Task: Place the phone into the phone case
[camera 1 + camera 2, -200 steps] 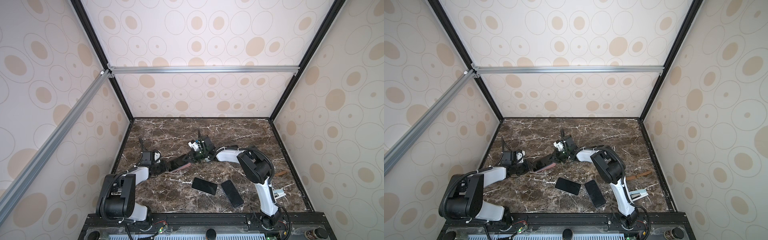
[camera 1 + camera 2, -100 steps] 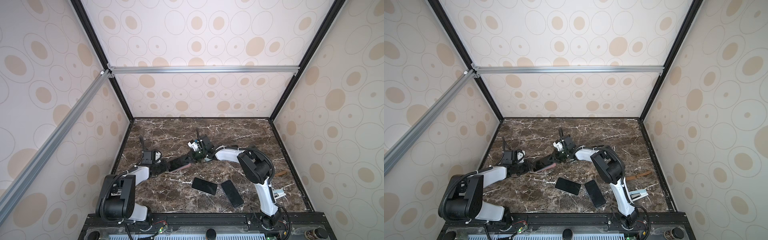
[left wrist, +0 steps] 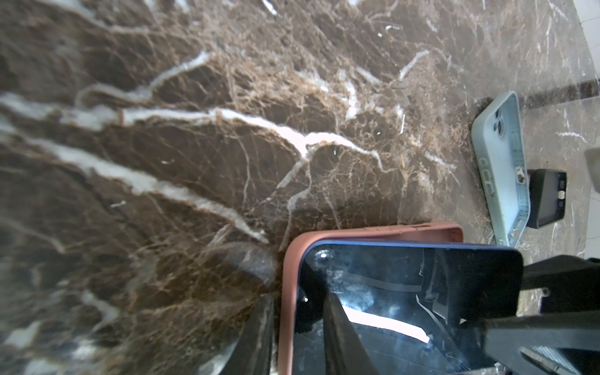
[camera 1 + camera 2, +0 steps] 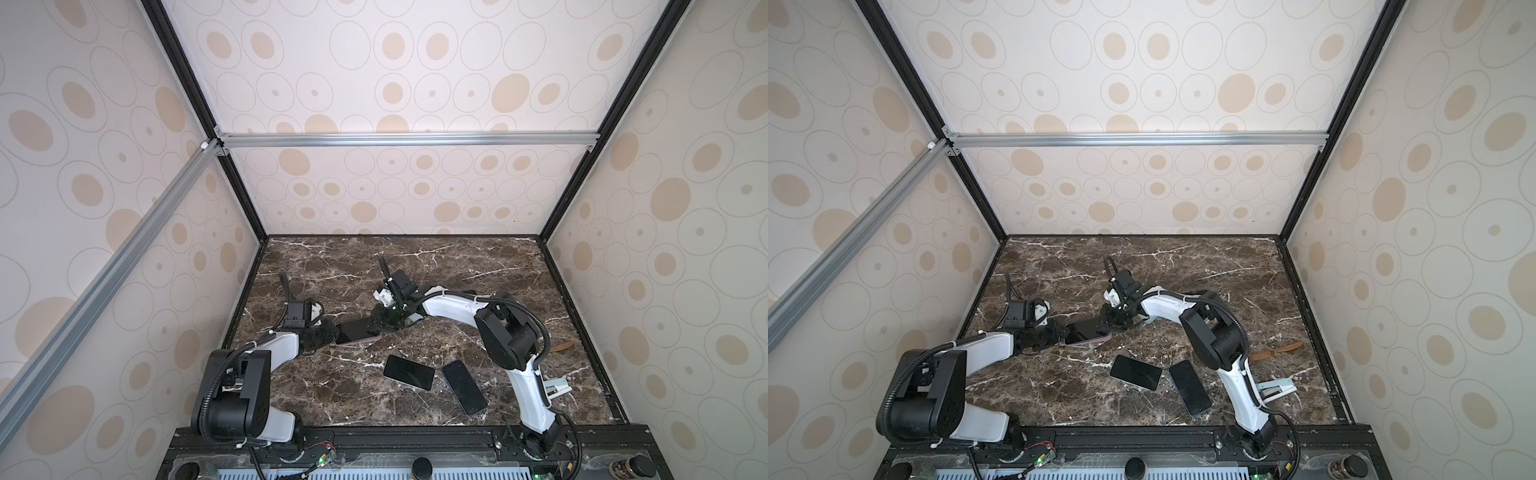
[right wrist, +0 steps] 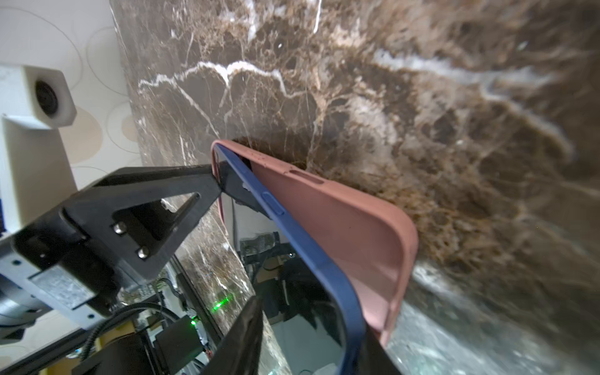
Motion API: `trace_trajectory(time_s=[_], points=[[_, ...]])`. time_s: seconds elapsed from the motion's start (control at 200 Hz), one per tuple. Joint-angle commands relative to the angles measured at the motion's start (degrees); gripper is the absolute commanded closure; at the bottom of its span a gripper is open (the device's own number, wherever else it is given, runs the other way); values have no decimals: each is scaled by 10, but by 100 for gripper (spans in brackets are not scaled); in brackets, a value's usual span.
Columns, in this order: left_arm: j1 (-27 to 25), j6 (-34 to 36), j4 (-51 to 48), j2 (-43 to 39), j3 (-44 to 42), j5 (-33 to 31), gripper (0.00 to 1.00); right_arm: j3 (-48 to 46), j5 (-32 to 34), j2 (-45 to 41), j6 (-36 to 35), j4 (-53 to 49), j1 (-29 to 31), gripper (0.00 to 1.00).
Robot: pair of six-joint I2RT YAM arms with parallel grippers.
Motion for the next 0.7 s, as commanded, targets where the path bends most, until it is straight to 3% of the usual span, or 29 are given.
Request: trace_trajectory(time_s=[0.0,0.375,0.695], points=[[-4,12,-33,0,-1,-6,73,18,20,-11,-26,-51,2,58],[-4,11,-29,-7,-3,4,74,29,66,-40,-63,-114,2,52],[-6,4,-19,-11,-10,20,75,-7,72,-54,-64,-102,2,57]])
